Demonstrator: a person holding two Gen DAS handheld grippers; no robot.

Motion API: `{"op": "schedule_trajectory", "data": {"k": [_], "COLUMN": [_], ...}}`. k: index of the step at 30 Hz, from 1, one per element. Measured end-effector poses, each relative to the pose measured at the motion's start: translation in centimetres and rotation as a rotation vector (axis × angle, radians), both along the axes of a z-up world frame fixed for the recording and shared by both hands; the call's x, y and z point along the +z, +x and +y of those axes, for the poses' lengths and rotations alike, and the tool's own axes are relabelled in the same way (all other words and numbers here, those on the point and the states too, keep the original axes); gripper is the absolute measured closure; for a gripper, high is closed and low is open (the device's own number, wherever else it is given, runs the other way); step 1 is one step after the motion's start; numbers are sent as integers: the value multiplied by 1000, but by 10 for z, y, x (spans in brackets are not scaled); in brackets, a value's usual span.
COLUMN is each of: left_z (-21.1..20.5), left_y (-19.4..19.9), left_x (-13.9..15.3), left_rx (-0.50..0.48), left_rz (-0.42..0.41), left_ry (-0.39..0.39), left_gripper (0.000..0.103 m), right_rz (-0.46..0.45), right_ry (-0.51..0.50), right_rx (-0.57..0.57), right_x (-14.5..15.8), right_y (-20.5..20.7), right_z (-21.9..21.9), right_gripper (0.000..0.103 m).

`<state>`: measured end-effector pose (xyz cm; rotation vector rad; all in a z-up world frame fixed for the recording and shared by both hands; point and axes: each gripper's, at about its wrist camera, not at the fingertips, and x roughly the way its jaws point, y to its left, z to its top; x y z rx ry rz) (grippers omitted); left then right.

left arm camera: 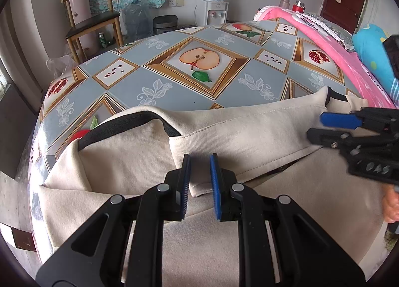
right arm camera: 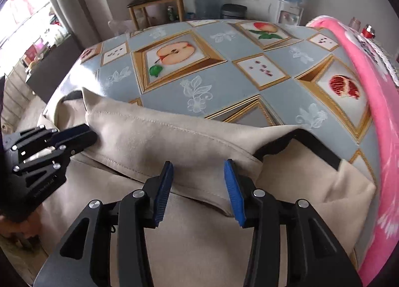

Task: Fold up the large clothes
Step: 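Open both grippers and lay the jacket flat on the table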

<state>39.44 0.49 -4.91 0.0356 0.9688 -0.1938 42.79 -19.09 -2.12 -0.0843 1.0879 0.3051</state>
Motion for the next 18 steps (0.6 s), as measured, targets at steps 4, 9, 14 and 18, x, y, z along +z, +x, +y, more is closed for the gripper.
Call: {"op": "schedule_trajectory", "data": {"k": [4, 9, 14, 18], "left_z": [0, -1, 5, 10], "left_y": [0, -1, -12, -41], "left_x": [0, 4, 28, 63], "left_rx": [-1, 9, 26, 6], "left_rz": [-1, 3, -9, -38], "left_ry": [4, 30, 44, 71], "left_gripper": [87, 71, 44, 28], "right_rz": [-23, -45, -34, 26], "right_ry": [15, 44, 69, 86], "right_rx": [-19, -23, -38, -68], "right_x": [28, 63, 72, 59], "right_y": [-20, -71, -126, -164], "right_z": [-14, -34, -43, -39], "right_gripper": [45, 29, 22, 20]}}
